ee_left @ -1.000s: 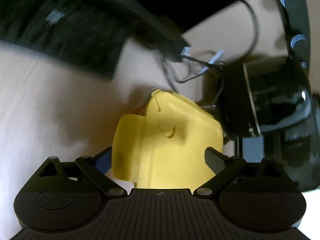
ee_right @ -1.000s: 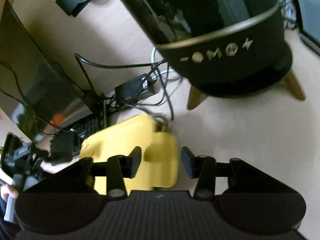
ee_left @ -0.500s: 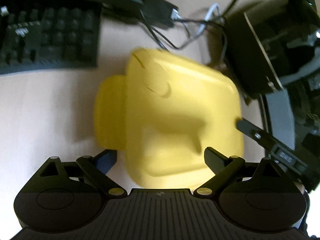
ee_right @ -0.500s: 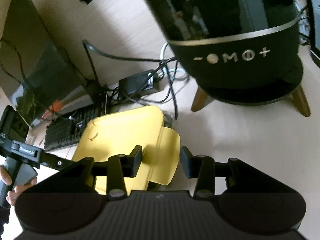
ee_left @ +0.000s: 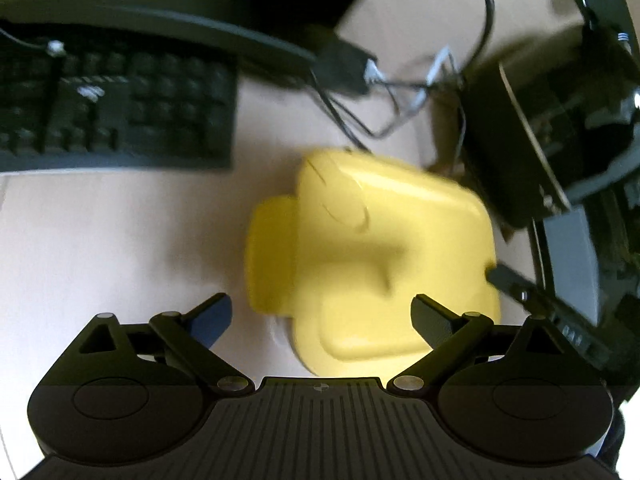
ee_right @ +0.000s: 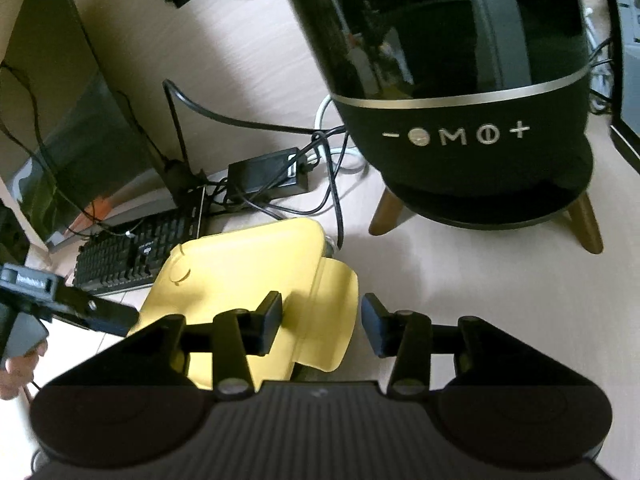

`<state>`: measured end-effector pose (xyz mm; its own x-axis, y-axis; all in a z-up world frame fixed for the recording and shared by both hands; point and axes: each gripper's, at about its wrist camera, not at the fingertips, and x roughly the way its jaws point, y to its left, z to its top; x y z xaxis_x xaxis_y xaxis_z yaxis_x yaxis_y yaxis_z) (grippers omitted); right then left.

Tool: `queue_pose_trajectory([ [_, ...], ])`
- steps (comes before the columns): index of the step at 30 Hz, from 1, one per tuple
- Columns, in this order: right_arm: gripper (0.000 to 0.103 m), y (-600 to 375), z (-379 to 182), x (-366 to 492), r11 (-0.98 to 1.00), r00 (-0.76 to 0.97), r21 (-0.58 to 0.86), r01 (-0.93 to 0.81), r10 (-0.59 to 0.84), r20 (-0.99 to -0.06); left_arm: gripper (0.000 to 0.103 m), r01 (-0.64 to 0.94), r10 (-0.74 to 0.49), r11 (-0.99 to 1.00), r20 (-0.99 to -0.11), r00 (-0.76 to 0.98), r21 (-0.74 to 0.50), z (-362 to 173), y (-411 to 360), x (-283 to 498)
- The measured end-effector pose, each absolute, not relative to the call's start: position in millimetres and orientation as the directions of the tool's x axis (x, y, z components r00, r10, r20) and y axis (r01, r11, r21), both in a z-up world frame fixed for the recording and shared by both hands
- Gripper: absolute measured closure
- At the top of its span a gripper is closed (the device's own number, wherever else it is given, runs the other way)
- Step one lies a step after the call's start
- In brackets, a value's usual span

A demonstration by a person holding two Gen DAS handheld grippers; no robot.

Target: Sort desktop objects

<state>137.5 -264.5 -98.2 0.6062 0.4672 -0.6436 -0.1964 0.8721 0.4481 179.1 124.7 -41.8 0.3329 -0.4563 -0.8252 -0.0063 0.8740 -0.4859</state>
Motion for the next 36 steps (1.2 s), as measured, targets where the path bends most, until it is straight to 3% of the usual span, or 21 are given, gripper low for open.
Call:
queue_pose_trajectory([
  [6,0.057,-266.3,-99.2,134.8,0.868,0.621,0.467,-0.167,0.461,-0.634,0.002,0.041,-0.484,0.865,-0.813,0.324,-0.499,-44.3,102.5,194.2],
  [10,0.055,-264.9,-104.1,141.8,0.857,0.605,0.491,-0.158,0.477,-0.638,0.002,0.089,-0.406,0.912,-0.847,0.342,-0.401,-39.2,84.5,195.5],
  [14,0.053,-260.2,-99.9,138.4,0.875,0.611,0.454,-0.168,0.453,-0.649,0.002,0.063,-0.44,0.891,-0.825,0.355,-0.449,-34.2,101.9,187.5],
  [17,0.063,-268.2,-89.0,132.2,0.877,0.647,0.459,-0.141,0.432,-0.628,0.002,0.018,-0.39,0.906,-0.818,0.423,-0.422,-16.9,121.9,172.0],
  [19,0.085,-269.0,-77.2,129.7,0.88,0.671,0.45,-0.149,0.425,-0.608,0.002,-0.001,-0.355,0.916,-0.811,0.466,-0.401,-5.2,130.4,161.3],
  [24,0.086,-228.5,-70.8,135.3,0.867,0.649,0.414,-0.278,0.487,-0.584,0.002,0.057,-0.347,0.93,-0.812,0.469,-0.364,-5.4,106.6,156.8],
  [29,0.085,-192.1,-90.0,143.0,0.89,0.617,0.297,-0.346,0.454,-0.643,0.002,0.106,-0.397,0.915,-0.826,0.401,-0.388,-25.6,78.4,167.3],
  [32,0.102,-202.6,-101.5,145.4,0.878,0.642,0.339,-0.338,0.479,-0.599,0.002,0.113,-0.391,0.918,-0.824,0.411,-0.38,-24.9,74.4,168.3],
  [35,0.103,-202.9,-105.4,154.9,0.845,0.619,0.428,-0.32,0.528,-0.581,0.002,0.078,-0.393,0.914,-0.816,0.423,-0.399,-22.0,81.7,170.1],
  [36,0.103,-196.4,-103.7,154.4,0.853,0.624,0.393,-0.343,0.52,-0.583,0.002,0.08,-0.401,0.91,-0.812,0.424,-0.407,-20.6,82.0,167.7],
])
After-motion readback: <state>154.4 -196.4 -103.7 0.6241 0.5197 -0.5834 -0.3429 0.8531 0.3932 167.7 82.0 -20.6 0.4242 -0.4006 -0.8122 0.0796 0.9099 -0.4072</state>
